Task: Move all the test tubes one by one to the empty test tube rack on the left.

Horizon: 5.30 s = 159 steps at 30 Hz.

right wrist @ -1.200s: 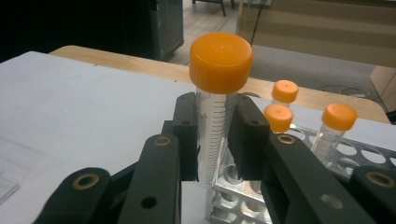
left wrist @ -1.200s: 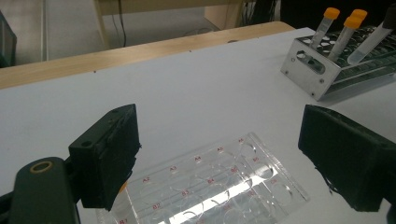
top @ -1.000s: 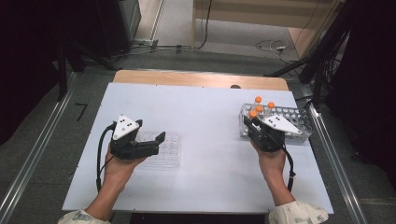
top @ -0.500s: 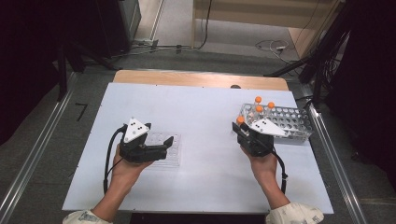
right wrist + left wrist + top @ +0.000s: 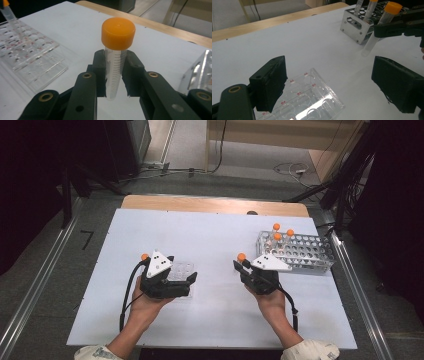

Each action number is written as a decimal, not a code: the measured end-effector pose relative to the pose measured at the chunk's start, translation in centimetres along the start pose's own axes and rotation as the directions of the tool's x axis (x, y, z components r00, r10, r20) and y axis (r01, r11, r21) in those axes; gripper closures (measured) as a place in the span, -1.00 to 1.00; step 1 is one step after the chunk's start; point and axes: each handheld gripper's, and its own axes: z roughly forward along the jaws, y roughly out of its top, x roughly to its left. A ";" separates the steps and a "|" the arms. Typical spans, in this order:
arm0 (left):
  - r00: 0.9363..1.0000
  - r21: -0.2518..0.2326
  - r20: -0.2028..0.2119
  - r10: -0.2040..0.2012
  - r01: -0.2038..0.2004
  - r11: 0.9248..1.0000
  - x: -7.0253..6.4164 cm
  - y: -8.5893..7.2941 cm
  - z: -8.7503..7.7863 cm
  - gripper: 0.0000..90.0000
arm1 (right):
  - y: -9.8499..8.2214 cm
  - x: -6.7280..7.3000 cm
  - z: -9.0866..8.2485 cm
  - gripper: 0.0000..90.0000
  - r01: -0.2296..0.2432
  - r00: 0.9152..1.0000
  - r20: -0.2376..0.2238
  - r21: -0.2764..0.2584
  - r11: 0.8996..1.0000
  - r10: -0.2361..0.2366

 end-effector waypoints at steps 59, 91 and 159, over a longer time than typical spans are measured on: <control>0.986 -0.005 0.152 0.072 -0.072 0.997 -4.3 -0.7 2.4 0.57 | -0.9 6.8 1.7 0.48 0.122 0.962 -0.256 0.069 0.990 -0.100; 0.999 -0.161 0.028 -0.042 0.046 0.986 1.5 2.7 -3.2 0.57 | -0.8 6.1 2.1 -0.69 0.063 0.962 -0.272 0.123 0.990 -0.027; 0.971 0.008 -0.235 -0.040 0.043 0.999 6.6 -0.5 -1.8 0.31 | -0.9 5.8 2.2 -0.68 0.057 0.965 -0.261 0.139 0.989 -0.019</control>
